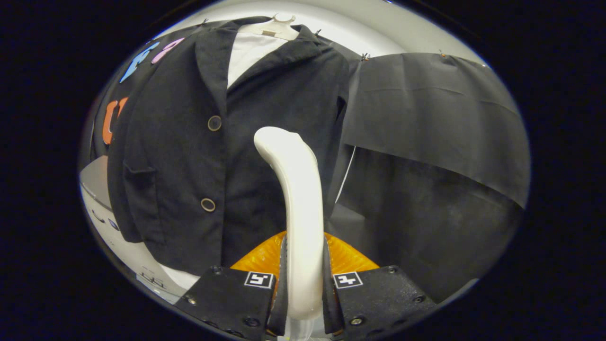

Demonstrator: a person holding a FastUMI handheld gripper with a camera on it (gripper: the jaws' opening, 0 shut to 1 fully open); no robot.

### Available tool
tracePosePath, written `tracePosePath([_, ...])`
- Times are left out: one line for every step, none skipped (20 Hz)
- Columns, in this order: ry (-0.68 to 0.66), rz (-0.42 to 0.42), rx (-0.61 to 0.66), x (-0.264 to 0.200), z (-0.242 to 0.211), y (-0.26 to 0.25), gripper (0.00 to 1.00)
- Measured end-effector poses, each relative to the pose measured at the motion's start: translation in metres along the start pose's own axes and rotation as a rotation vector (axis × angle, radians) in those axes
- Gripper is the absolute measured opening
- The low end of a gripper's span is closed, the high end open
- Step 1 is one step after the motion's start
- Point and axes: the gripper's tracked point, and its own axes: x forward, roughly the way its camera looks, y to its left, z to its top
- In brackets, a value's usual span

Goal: Iron the clothes twice with a garment steamer, once on the left side and once on the right side.

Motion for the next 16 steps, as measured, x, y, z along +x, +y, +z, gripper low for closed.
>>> tracePosePath([0.004,-0.004,-0.011,-0.001,-0.008,0.000,0.33])
tracePosePath([0.010,-0.011,-0.026,-0.002,-0.016,0.000,0.33])
tracePosePath([0.021,-0.012,-0.034,-0.002,-0.025,0.002,0.33])
tracePosePath([0.033,-0.011,-0.038,-0.003,-0.033,0.004,0.33])
tracePosePath([0.044,-0.010,-0.043,-0.002,-0.041,0.005,0.33])
tracePosePath([0.053,-0.010,-0.050,-0.003,-0.047,0.006,0.33])
tracePosePath([0.059,-0.010,-0.057,-0.003,-0.054,0.007,0.33])
tracePosePath([0.064,-0.010,-0.061,-0.003,-0.058,0.009,0.33])
tracePosePath([0.065,-0.010,-0.070,-0.002,-0.063,0.011,0.33])
tracePosePath([0.068,-0.009,-0.077,-0.003,-0.066,0.013,0.33])
tracePosePath([0.072,-0.007,-0.083,-0.003,-0.071,0.016,0.33])
tracePosePath([0.078,-0.002,-0.086,-0.007,-0.077,0.019,0.33])
tracePosePath([0.089,0.000,-0.093,-0.008,-0.084,0.020,0.33])
tracePosePath([0.104,0.005,-0.095,-0.011,-0.094,0.023,0.33])
tracePosePath([0.123,0.013,-0.095,-0.011,-0.105,0.025,0.33])
tracePosePath([0.142,0.016,-0.095,-0.012,-0.114,0.027,0.33])
